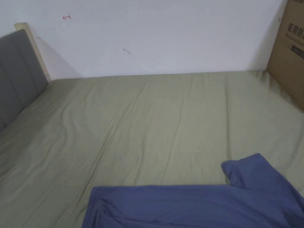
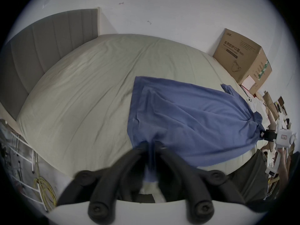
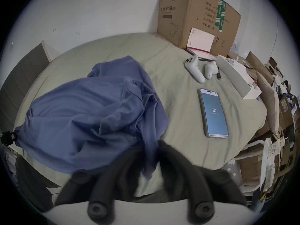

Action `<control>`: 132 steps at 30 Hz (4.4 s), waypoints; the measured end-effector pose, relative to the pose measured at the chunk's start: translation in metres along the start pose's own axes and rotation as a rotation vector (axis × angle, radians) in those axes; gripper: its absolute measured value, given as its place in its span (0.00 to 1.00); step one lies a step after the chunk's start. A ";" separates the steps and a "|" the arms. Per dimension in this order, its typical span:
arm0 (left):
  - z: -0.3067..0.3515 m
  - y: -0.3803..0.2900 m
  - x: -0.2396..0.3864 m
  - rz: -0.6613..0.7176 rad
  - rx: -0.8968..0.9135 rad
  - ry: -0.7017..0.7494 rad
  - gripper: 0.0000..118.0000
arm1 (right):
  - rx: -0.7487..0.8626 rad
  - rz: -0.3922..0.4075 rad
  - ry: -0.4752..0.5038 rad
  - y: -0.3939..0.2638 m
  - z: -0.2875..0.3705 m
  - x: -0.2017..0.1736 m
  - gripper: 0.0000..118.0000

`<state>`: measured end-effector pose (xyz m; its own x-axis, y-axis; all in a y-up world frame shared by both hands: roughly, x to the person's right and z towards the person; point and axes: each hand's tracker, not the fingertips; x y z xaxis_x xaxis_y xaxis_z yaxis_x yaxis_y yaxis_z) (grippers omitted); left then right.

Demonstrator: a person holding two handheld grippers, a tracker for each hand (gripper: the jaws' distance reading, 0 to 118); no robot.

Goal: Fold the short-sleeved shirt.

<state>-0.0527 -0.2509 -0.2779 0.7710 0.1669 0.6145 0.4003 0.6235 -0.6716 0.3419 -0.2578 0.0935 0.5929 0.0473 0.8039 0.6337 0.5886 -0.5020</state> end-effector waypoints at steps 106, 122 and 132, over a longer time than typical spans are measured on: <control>0.020 0.016 -0.010 -0.148 0.031 -0.126 0.70 | -0.033 0.074 0.093 -0.001 0.007 0.061 0.54; 0.101 0.045 0.080 -0.196 0.511 -0.103 0.02 | 0.426 0.186 0.261 0.044 0.089 -0.082 0.07; 0.070 0.045 0.031 0.002 0.226 -0.260 0.00 | 0.369 0.203 0.226 0.031 0.067 -0.072 0.00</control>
<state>-0.0457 -0.1646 -0.2601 0.6081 0.3392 0.7178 0.2563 0.7718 -0.5819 0.2856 -0.1887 0.0417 0.8057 0.0383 0.5911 0.2994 0.8347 -0.4622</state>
